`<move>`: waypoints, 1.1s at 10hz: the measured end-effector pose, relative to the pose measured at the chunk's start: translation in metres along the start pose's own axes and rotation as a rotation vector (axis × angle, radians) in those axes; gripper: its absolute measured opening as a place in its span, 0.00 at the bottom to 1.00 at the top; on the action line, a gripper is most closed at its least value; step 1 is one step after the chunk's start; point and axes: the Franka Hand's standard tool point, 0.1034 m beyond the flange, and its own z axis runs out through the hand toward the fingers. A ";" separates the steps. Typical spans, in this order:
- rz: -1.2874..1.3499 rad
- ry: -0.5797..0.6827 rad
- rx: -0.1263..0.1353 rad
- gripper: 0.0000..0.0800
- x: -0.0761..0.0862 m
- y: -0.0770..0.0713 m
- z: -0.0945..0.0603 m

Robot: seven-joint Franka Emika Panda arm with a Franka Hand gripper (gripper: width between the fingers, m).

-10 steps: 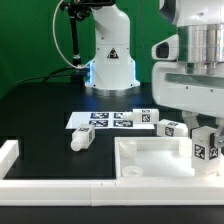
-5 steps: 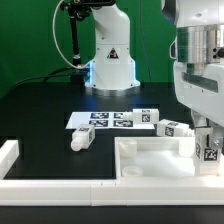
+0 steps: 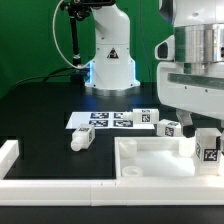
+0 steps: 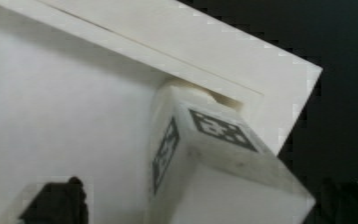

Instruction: Assemble one leg

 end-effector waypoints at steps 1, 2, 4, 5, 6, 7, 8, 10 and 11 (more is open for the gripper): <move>0.000 0.000 0.000 0.81 0.000 0.000 0.000; 0.000 0.000 0.000 0.81 0.000 0.000 0.000; 0.000 0.000 0.000 0.81 0.000 0.000 0.000; 0.000 0.000 0.000 0.81 0.000 0.000 0.000; 0.000 0.000 0.000 0.81 0.000 0.000 0.000; -0.178 0.002 0.002 0.81 0.002 0.000 0.000; -0.382 0.000 0.011 0.81 0.002 -0.001 0.003; -0.611 -0.004 0.021 0.81 -0.008 -0.001 0.004; -0.669 0.007 0.034 0.81 -0.012 0.000 0.004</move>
Offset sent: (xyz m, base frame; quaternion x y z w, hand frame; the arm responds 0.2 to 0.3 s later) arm 0.0000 0.0000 0.0000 0.0000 0.0000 0.0000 1.0000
